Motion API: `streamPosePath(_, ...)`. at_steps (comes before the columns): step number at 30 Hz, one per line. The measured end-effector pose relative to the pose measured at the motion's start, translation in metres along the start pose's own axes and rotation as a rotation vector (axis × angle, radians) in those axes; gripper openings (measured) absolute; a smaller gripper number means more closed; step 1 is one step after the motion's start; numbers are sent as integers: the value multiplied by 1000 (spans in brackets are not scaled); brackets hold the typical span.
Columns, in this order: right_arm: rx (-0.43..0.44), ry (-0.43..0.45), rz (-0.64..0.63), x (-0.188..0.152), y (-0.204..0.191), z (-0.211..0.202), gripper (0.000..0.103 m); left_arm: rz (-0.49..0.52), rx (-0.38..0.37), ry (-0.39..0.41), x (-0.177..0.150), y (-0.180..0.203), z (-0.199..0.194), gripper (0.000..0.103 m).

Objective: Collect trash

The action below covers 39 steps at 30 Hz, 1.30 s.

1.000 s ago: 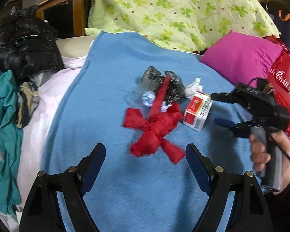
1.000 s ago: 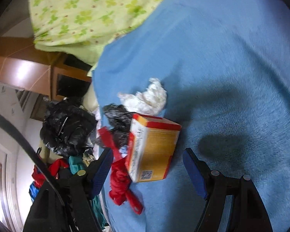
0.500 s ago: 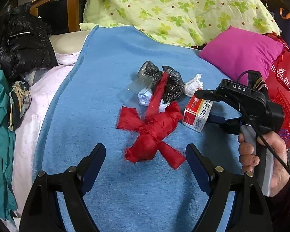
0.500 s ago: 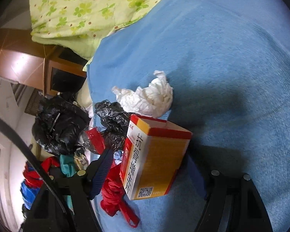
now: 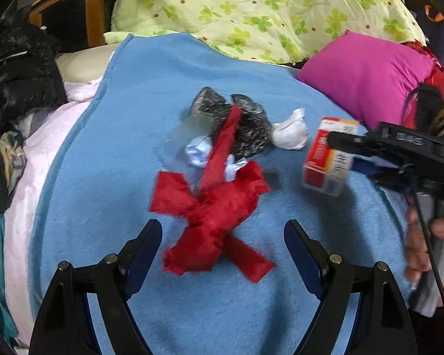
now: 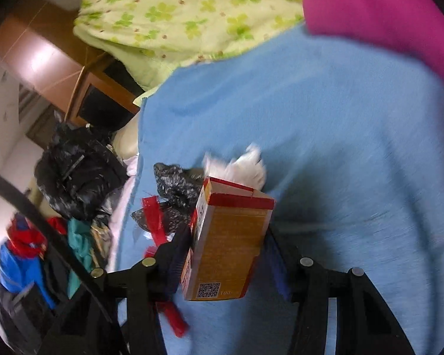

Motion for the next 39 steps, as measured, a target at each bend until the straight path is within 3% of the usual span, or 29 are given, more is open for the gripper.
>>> streamPosePath(2, -60, 7, -77, 3, 1, -19, 54, 17, 15, -9, 1, 5, 6, 82)
streamPosePath(4, -105, 0, -145, 1, 5, -36, 54, 23, 13, -29, 1, 8, 13, 67)
streamPosePath(9, -220, -139, -312, -27, 20, -48, 54, 19, 30, -95, -6, 7, 31, 32)
streamPosePath(10, -226, -152, -323, -31, 25, -49, 55, 4, 23, -89, -6, 6, 31, 23)
streamPosePath(13, -181, -182, -344, -38, 22, -48, 60, -31, -3, -82, -6, 8, 27, 17)
streamPosePath(15, -137, -186, -344, -37, 18, -50, 70, -29, -15, -70, -6, 11, 21, 16)
streamPosePath(17, -110, -169, -325, -34, 18, -54, 73, -23, -29, -72, -9, 16, 16, 16)
streamPosePath(22, -71, -123, -252, -30, 20, -61, 73, -23, -74, -61, -15, 18, -4, 20)
streamPosePath(23, -74, -118, -252, -29, 20, -62, 73, -24, -80, -58, -16, 17, -7, 24)
streamPosePath(25, -73, -113, -268, -30, 16, -62, 73, -28, -86, -47, -13, 15, -13, 60)
streamPosePath(27, -78, -109, -294, -30, 12, -59, 73, -30, -80, -7, -6, 12, -20, 71)
streamPosePath(30, -77, -113, -328, -32, 4, -52, 73, -32, -80, 6, 2, 8, -20, 72)
streamPosePath(37, -126, -128, -436, -44, -7, -35, 73, -37, -98, -67, -2, 13, 17, 71)
streamPosePath(38, -148, -125, -451, -47, -6, -33, 64, -45, -96, -73, -4, 13, 23, 71)
streamPosePath(39, -165, -126, -463, -49, -5, -32, 52, -53, -107, -75, -5, 13, 27, 63)
Point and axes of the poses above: each gripper's, at about its wrist camera, not at the fingertips, and z roughly the way its jaws point, y to its right, x to its top, the point moved 8 cm from there along z, roughly the way its jaws point, and after that the axes turned 6 degrees about -z, right-handed, at the moved point
